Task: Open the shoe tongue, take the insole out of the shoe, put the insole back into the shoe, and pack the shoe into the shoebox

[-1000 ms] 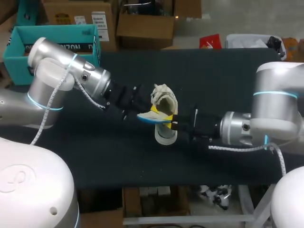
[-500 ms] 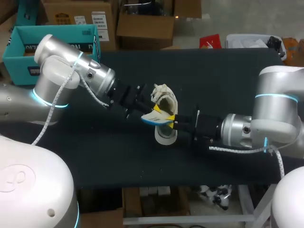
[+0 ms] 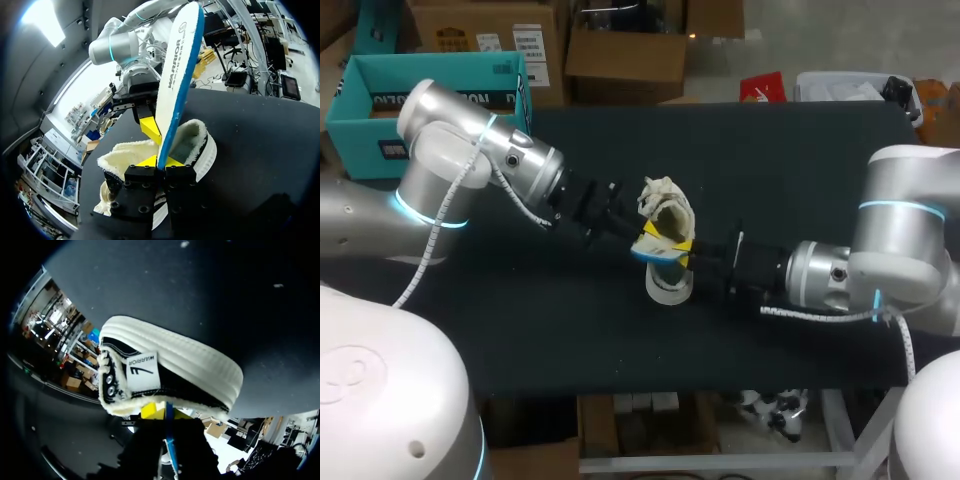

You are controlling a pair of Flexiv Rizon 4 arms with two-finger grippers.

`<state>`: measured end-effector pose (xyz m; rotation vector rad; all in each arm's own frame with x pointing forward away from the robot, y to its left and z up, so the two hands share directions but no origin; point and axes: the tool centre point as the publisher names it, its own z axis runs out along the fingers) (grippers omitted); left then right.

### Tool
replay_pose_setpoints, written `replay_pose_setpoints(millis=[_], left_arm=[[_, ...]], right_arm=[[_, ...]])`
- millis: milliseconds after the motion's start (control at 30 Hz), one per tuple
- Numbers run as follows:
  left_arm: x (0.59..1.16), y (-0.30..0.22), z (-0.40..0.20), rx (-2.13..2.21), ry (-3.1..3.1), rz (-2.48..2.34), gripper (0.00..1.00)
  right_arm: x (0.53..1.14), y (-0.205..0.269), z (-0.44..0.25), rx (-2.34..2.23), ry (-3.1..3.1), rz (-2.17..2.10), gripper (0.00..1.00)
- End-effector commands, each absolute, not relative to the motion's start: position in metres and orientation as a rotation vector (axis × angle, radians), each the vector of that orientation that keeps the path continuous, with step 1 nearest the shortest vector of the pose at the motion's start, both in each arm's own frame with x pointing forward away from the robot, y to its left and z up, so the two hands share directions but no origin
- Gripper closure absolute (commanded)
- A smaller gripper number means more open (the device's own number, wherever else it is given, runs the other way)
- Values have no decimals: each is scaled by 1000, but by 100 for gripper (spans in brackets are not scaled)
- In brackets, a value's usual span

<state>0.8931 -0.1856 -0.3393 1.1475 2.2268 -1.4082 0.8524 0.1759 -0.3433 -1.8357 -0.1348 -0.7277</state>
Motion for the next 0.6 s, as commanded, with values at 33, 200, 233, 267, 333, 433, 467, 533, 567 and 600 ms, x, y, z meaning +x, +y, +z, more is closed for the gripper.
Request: replay_pose_setpoints(millis=[33, 200, 233, 267, 333, 433, 467, 533, 567, 600], left_arm=[[893, -185, -341, 1145, 2218, -1434, 100], [883, -178, -334, 1160, 2185, -1453, 52], [881, -176, -332, 1161, 2173, -1456, 52], [879, -174, -329, 1166, 2162, -1466, 52], [875, -172, -325, 1173, 2143, -1474, 54], [870, -171, -318, 1189, 2113, -1496, 58], [869, -172, -317, 1192, 2108, -1496, 60], [866, -175, -316, 1201, 2100, -1496, 67], [866, -176, -316, 1203, 2099, -1495, 72], [865, -178, -316, 1206, 2097, -1495, 79]], right_arm=[[859, 175, -347, -1832, -137, -717, 100], [857, 172, -347, -1832, -134, -718, 100], [857, 171, -347, -1832, -133, -719, 100], [857, 171, -347, -1832, -132, -719, 100], [857, 170, -348, -1831, -131, -719, 100], [857, 169, -348, -1830, -130, -719, 100], [858, 168, -349, -1830, -131, -718, 100], [860, 168, -349, -1829, -133, -716, 100], [860, 168, -349, -1829, -134, -715, 100], [861, 168, -349, -1828, -135, -713, 100]])
